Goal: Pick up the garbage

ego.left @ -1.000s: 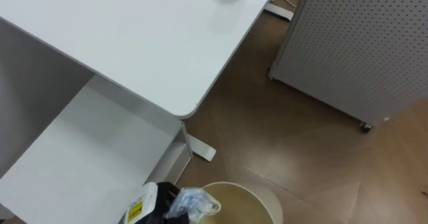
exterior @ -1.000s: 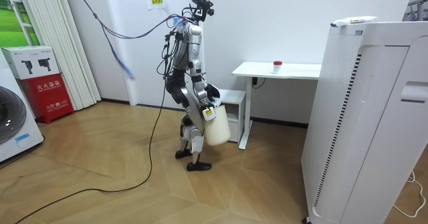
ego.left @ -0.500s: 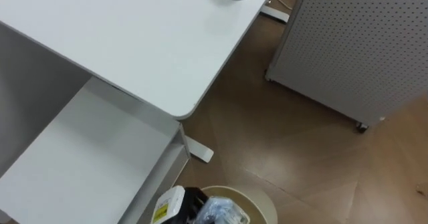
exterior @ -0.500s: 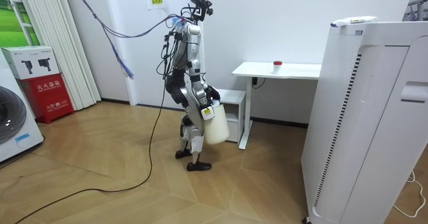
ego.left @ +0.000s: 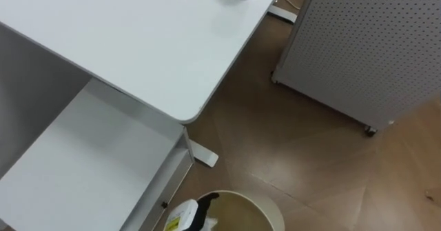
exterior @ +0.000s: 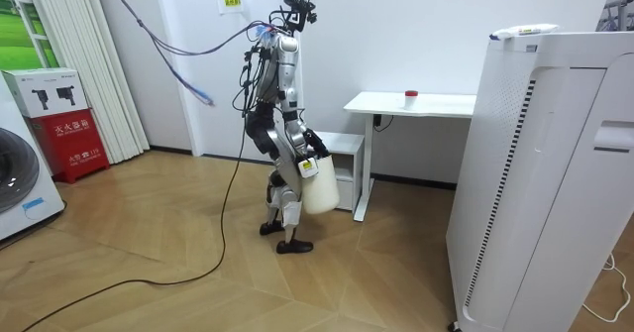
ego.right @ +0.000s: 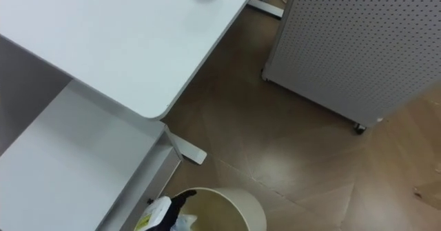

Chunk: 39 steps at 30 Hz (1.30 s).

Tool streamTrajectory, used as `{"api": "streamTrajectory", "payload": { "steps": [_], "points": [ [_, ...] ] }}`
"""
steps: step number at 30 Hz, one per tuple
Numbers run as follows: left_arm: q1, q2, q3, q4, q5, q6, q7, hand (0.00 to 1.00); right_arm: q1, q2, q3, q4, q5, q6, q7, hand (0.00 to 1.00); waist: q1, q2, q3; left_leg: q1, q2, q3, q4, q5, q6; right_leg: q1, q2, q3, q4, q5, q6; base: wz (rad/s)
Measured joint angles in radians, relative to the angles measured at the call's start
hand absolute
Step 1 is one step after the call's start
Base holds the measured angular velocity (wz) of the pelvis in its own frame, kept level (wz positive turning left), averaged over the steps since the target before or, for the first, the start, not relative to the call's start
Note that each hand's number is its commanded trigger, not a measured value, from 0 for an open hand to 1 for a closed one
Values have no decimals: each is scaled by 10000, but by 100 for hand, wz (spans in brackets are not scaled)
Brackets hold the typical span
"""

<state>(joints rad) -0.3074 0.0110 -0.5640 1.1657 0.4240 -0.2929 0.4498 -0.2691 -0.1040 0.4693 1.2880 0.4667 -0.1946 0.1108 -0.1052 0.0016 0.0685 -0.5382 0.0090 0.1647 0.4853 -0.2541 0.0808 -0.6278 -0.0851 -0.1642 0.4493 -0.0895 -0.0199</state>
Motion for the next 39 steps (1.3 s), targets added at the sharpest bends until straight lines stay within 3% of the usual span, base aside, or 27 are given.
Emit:
{"api": "streamTrajectory", "payload": {
  "steps": [12, 19, 23, 25, 28, 30, 33, 39],
  "points": [
    [101, -33, -96, -9, 0, 18, -41, 0, 113, -9, -23, 25, 142, 6, -14, 100, 51, 13, -6, 310, 23, 178, -134, -1, 1, 204, 43, 130, -56, 51, -2, -3],
    [221, 137, -83, 39, -25, -91, -45, 0, 254, -11, -117, 24, 72, -7, -4, 100, 15, 30, -13, 830, 92, 385, -239, -16, -19, 614, 128, 247, -205, 81, -5, -10],
    [405, 286, 157, -112, -210, -256, -126, 0, 406, -47, -608, -4, 75, -17, 26, 100, 9, 83, -41, 1442, 124, 400, -483, -45, -55, 1209, 140, 251, -382, 79, -8, -3],
    [567, 348, 489, -409, -222, -325, -88, 0, 527, -127, -816, 5, 63, -49, 33, 100, 33, 160, -103, 1629, 127, 400, -565, -43, -59, 1419, 160, 248, -512, 89, 1, 0],
    [863, 682, 1185, -1147, -276, -498, 106, 0, 792, -238, -1351, 46, 17, -87, 10, 100, 31, 244, -185, 2071, 92, 394, -781, -30, -67, 1818, 159, 245, -619, 85, 22, 0],
    [1207, 985, 1629, -1723, -632, -694, 303, 0, 1183, -364, -1929, 24, 73, -130, 20, 100, 17, 258, -265, 2548, 71, 414, -1067, -12, -79, 2232, 179, 240, -794, 63, 55, -4],
    [1762, 1197, 2186, -2444, -680, -733, 534, 0, 1631, -610, -2386, 23, 76, -141, -1, 100, 41, 323, -405, 3189, 36, 408, -1462, 10, -84, 2830, 206, 221, -1082, 34, 106, -1],
    [2394, 1465, 2758, -3158, -652, -824, 699, 0, 2150, -732, -2874, -48, 100, -133, -79, 100, 89, 193, -544, 4190, -74, 484, -2059, 82, -74, 3562, 199, 241, -1212, -111, 224, -4]
  ]
}}
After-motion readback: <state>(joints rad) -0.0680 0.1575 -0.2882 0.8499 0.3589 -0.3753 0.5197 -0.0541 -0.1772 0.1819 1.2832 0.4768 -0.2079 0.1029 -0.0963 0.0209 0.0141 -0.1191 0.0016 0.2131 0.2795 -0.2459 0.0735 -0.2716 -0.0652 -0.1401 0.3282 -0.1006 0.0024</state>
